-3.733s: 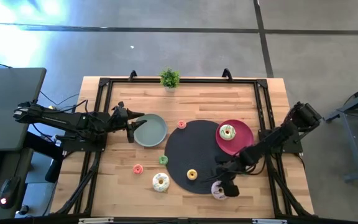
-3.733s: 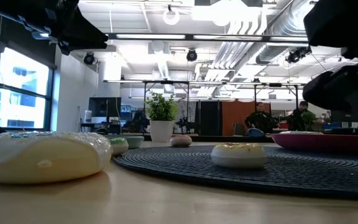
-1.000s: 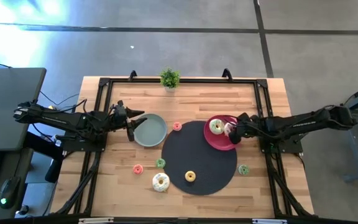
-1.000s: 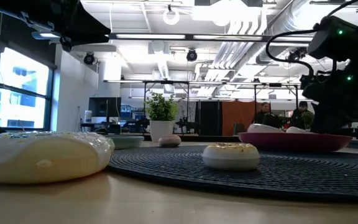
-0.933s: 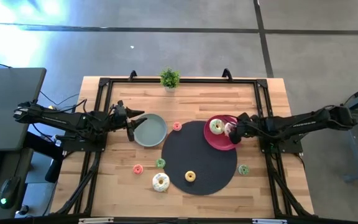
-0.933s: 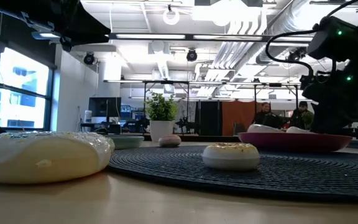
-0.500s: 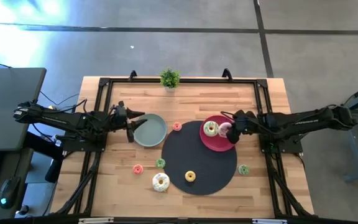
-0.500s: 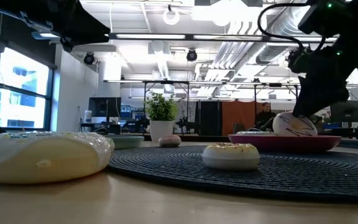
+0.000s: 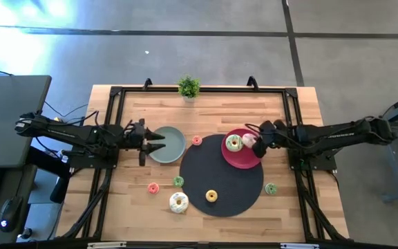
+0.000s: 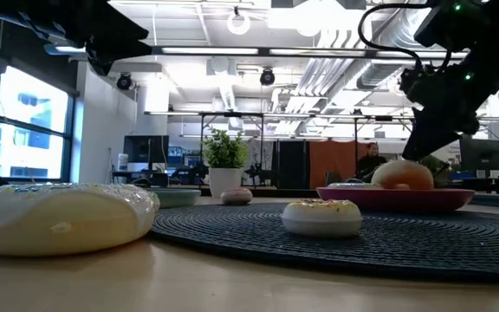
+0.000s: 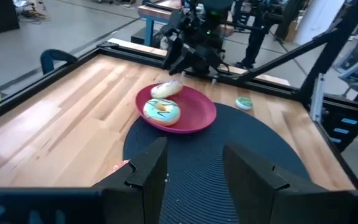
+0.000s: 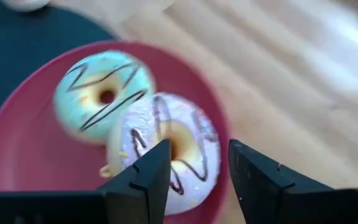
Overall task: Pick & Place donuts
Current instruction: Put the large white donut on the red plate
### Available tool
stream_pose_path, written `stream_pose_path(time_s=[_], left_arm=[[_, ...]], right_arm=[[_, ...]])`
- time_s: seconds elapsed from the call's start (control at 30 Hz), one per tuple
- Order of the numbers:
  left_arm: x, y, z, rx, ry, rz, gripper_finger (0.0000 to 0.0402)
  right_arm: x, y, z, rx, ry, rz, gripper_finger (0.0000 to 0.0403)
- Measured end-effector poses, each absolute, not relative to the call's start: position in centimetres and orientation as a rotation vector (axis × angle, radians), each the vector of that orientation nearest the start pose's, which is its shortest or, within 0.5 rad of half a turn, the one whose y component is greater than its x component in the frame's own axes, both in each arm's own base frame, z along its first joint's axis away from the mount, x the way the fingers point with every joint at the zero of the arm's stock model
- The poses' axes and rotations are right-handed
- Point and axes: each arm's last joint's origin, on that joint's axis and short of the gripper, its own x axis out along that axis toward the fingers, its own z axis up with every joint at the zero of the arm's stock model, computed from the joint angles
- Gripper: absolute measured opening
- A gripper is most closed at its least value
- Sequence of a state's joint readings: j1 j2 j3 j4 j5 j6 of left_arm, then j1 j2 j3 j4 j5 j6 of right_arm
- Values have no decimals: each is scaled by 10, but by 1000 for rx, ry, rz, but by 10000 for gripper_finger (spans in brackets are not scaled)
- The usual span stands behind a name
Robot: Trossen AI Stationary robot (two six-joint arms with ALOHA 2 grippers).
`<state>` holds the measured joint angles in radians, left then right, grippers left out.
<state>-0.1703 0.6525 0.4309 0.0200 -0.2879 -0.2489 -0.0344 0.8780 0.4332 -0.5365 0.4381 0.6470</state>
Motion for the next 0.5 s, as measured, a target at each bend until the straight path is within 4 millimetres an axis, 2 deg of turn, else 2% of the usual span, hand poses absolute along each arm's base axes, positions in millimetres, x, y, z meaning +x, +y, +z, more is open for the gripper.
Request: stream_pose_path(time_s=[0.1,0.17,0.4,0.5], left_arm=[[155,-18,249,-200,179,156,149],[155,-18,249,-199,179,158,149],[155,-18,249,-192,180,154,149],[156,-20,249,-191,192,91,149]], right_arm=[[152,-19,179,387,752,-739,149],[157,-19,183,393,705,-686,149],[188,-6,214,327,384,-302,149],[200,5,215,282,331,-202,149]])
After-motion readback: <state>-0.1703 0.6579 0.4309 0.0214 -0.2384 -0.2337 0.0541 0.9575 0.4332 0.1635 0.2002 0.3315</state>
